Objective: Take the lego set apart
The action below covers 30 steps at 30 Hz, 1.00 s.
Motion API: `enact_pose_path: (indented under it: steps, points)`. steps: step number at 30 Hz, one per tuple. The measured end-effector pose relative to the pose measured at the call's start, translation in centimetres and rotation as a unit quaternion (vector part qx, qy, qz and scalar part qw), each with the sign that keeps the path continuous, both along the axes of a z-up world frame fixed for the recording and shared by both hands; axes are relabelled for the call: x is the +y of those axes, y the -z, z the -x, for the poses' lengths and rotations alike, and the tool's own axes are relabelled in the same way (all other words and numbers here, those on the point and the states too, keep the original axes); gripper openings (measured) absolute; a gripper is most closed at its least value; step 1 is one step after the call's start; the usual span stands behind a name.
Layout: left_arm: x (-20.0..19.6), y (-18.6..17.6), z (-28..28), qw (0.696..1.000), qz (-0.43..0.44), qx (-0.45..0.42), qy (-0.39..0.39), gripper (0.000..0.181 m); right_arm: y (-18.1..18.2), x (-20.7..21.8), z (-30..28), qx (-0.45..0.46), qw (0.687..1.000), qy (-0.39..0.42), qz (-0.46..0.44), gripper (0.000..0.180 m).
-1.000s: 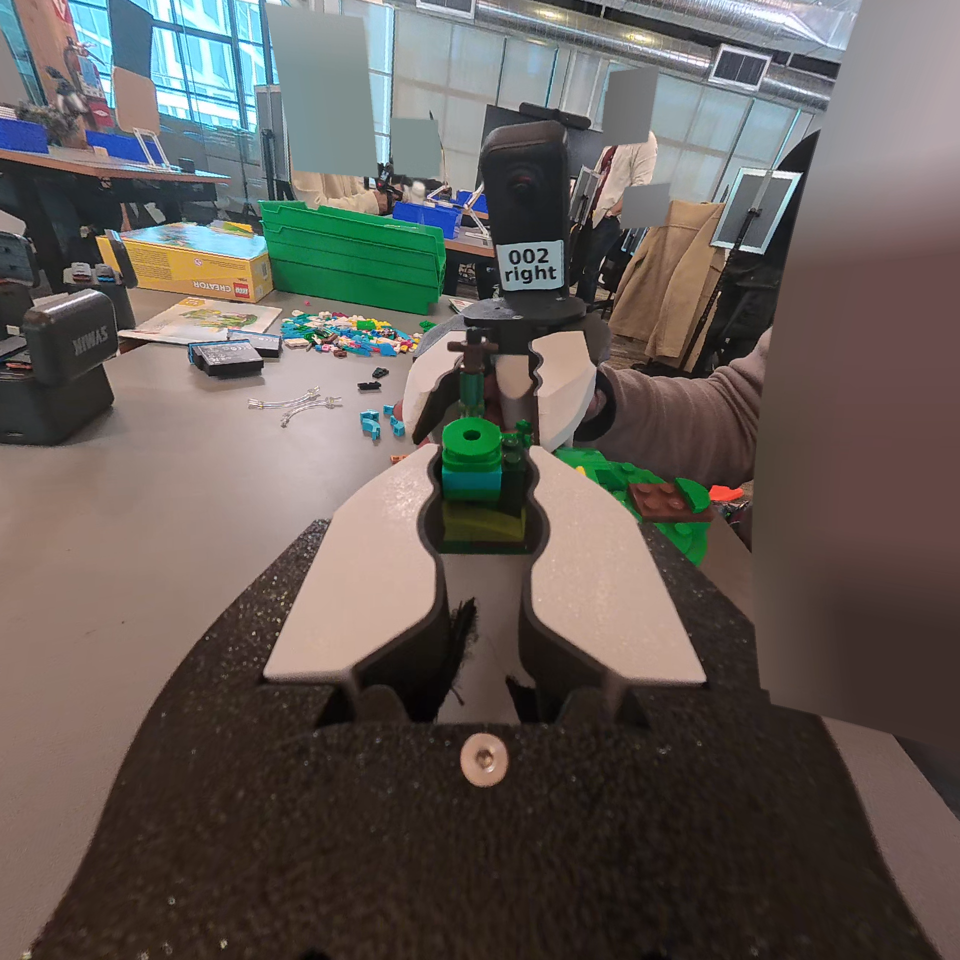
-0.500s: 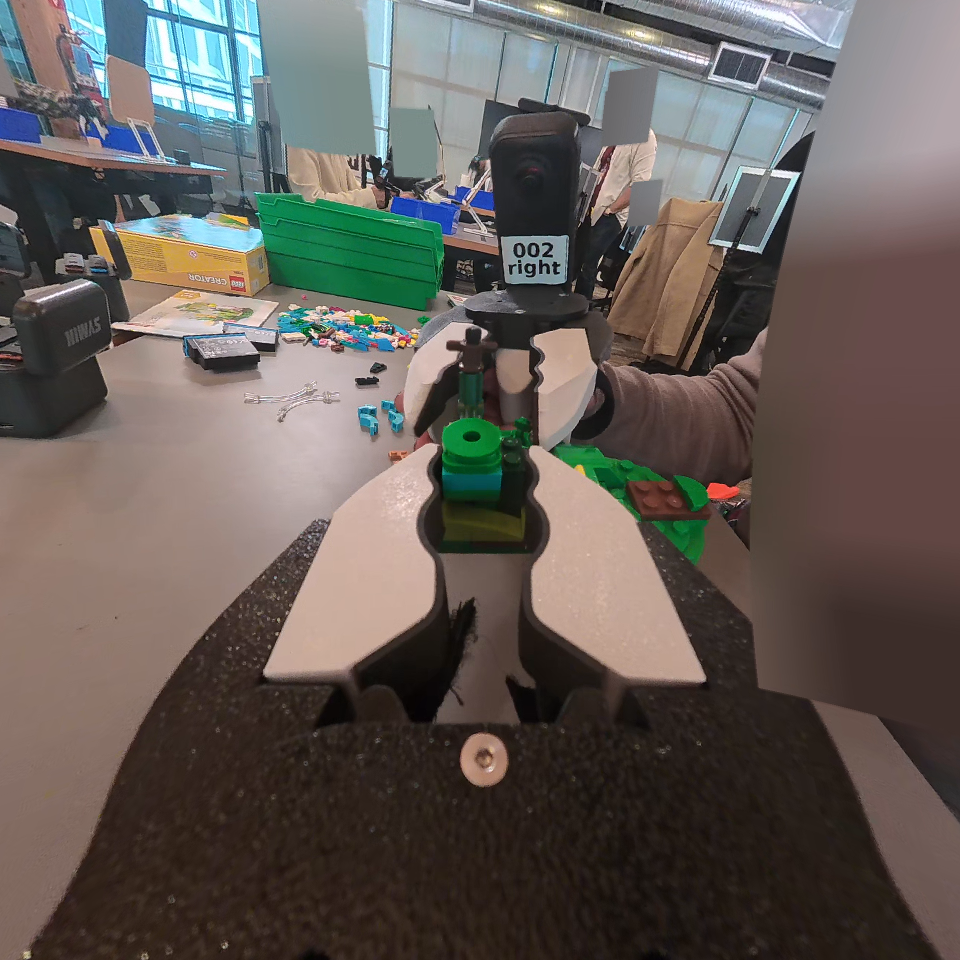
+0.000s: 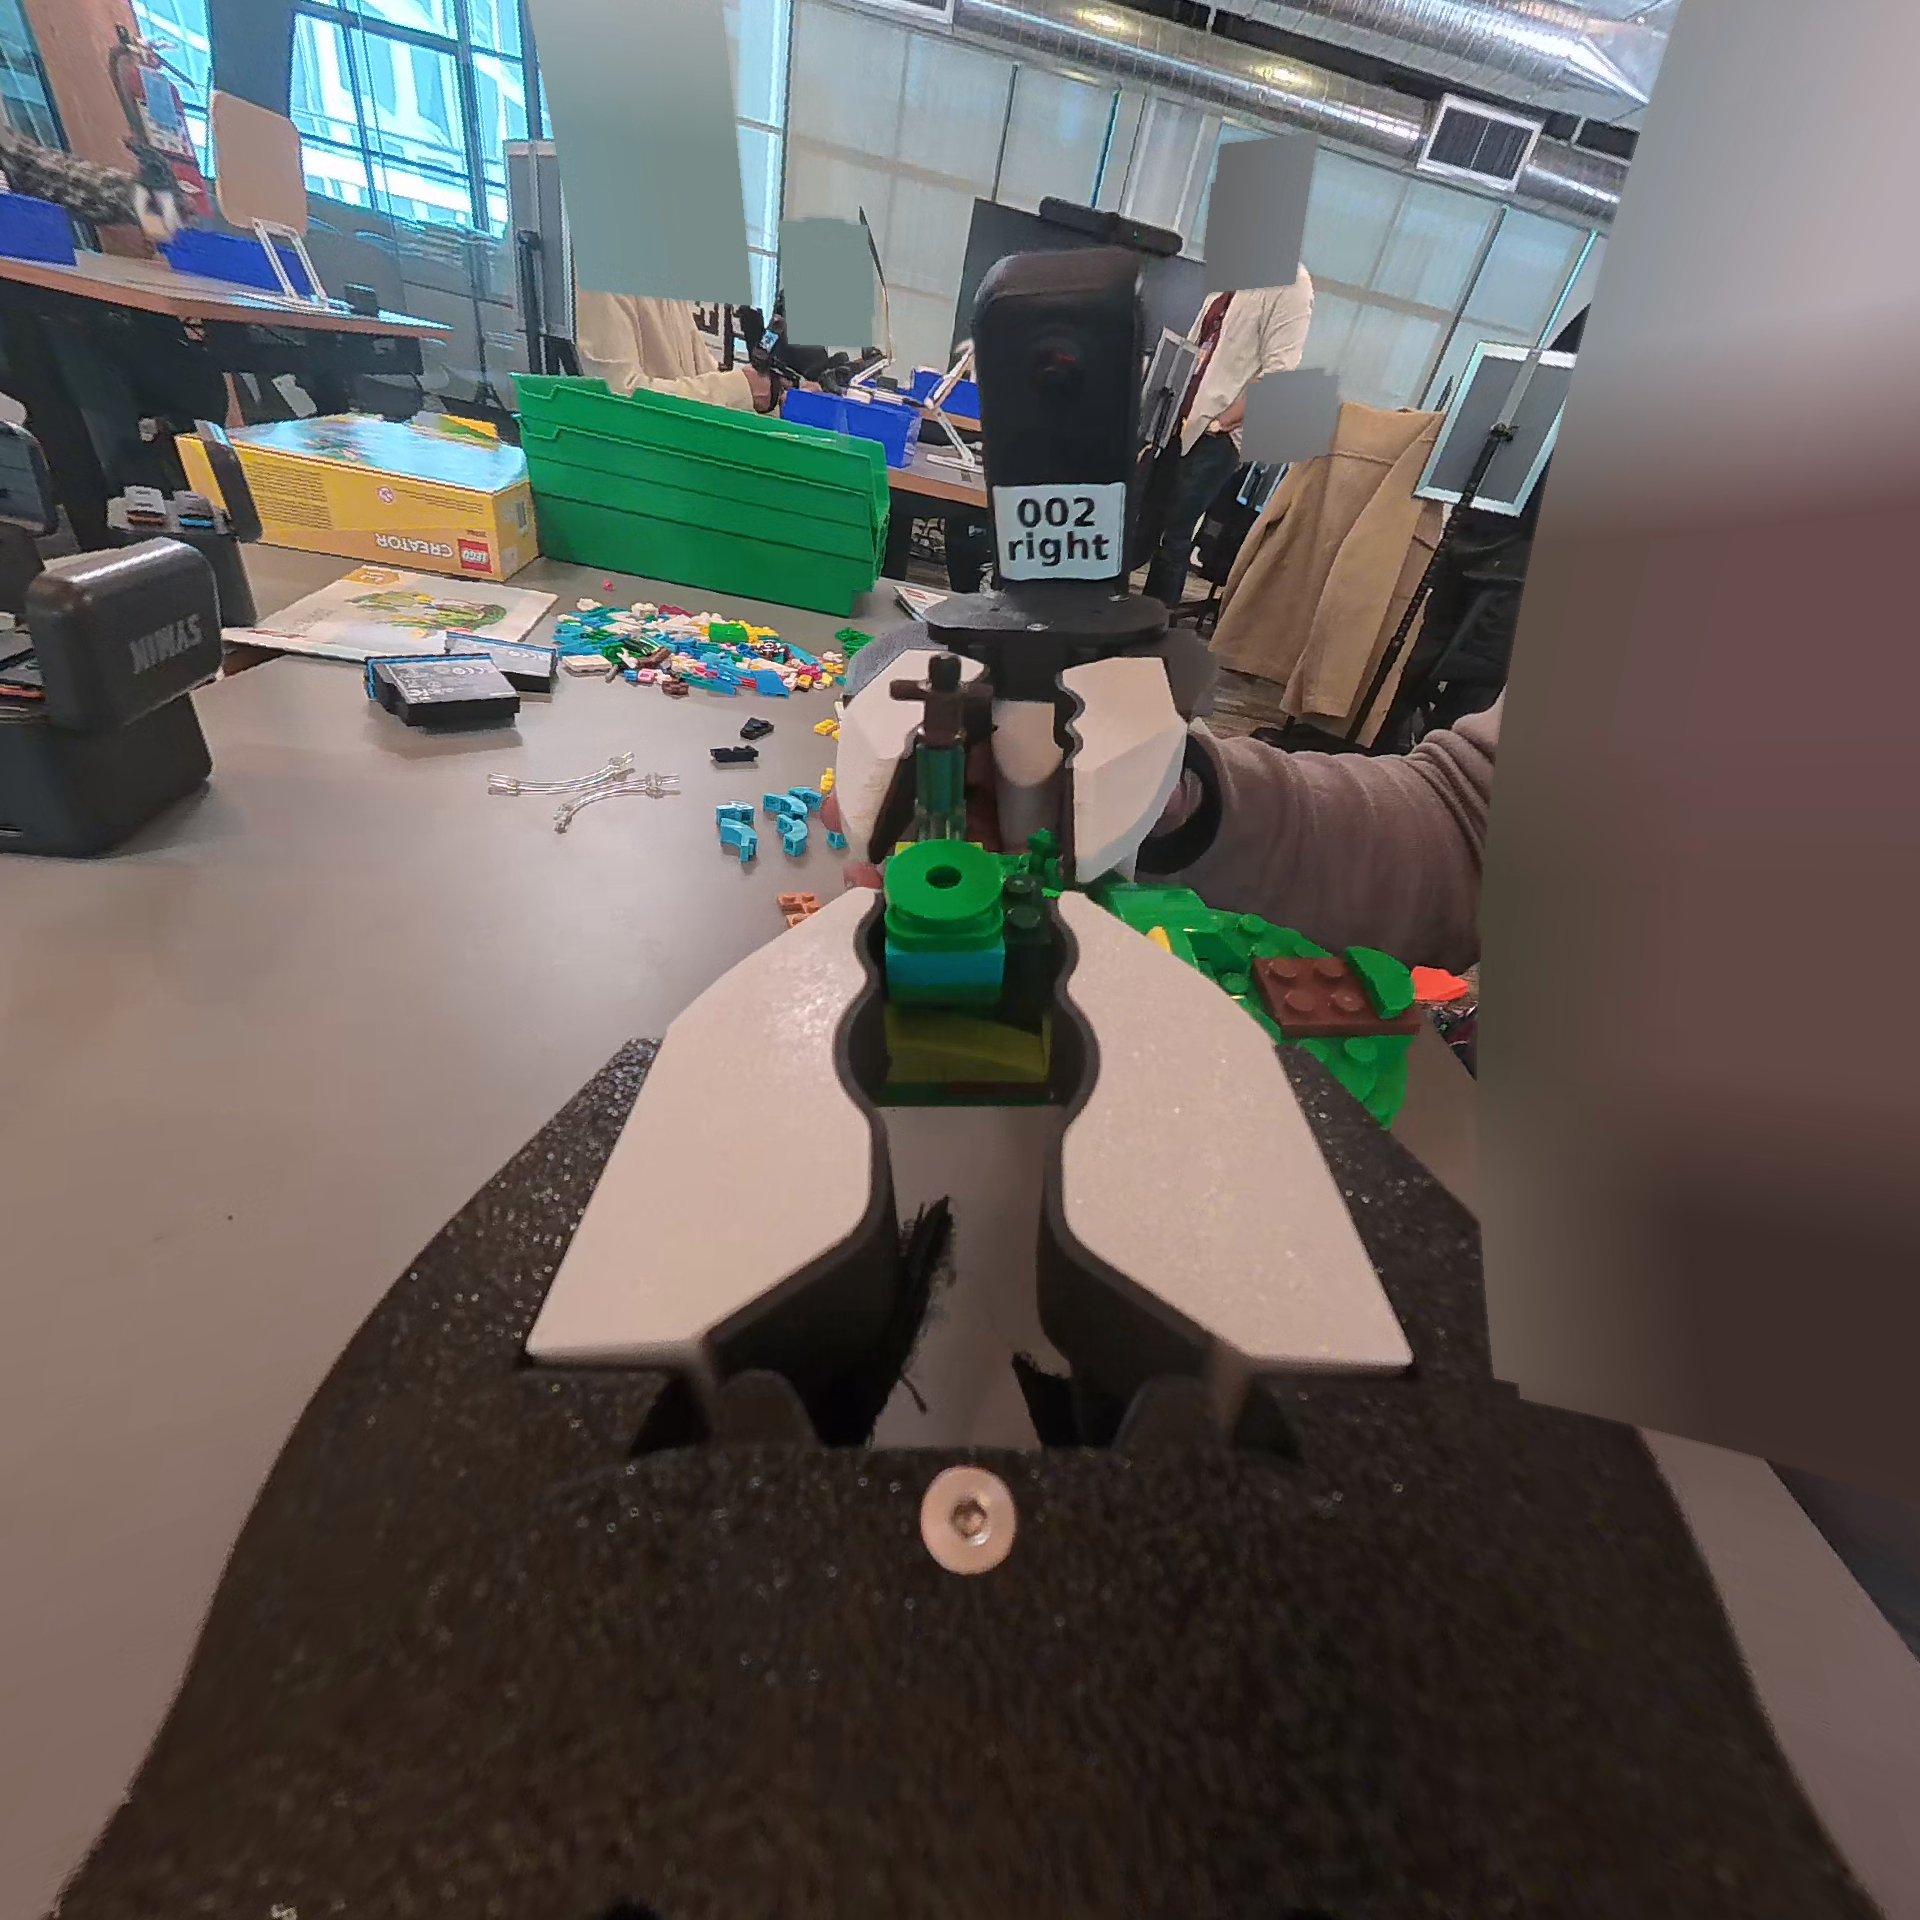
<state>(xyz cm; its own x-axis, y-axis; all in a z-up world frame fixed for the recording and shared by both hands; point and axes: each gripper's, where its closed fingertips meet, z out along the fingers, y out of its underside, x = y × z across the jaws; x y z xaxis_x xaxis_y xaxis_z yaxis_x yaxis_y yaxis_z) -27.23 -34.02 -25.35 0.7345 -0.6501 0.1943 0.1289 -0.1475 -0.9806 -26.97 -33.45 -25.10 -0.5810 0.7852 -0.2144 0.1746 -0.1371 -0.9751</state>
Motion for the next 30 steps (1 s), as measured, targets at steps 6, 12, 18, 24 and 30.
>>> enact_pose_path:
  steps: [6, 12, 18, 24, 30]
  points:
    - [0.0, 0.0, 0.4, 1.0, 0.0, -0.003, -0.006, 0.026, -0.2, 0.4, 0.1, 0.004, 1.0, 0.005, 0.02, 0.034]
    - [-0.1, -0.1, 0.5, 1.0, -0.002, -0.003, -0.008, 0.026, -0.5, 0.6, 0.2, 0.018, 1.0, 0.016, 0.019, 0.028]
    - [-0.3, -0.3, 0.3, 1.0, -0.006, -0.008, 0.002, 0.026, -0.9, 1.4, -0.1, 0.02, 0.999, 0.017, 0.04, 0.025]
    - [0.1, 0.5, 0.0, 1.0, 0.008, 0.022, -0.005, 0.026, -0.9, 1.1, 0.0, 0.028, 0.999, 0.022, 0.02, 0.025]
    - [0.3, 0.9, -0.8, 0.997, 0.002, 0.082, -0.013, 0.026, -0.1, 1.1, 0.1, 0.024, 0.998, 0.037, -0.041, 0.026]
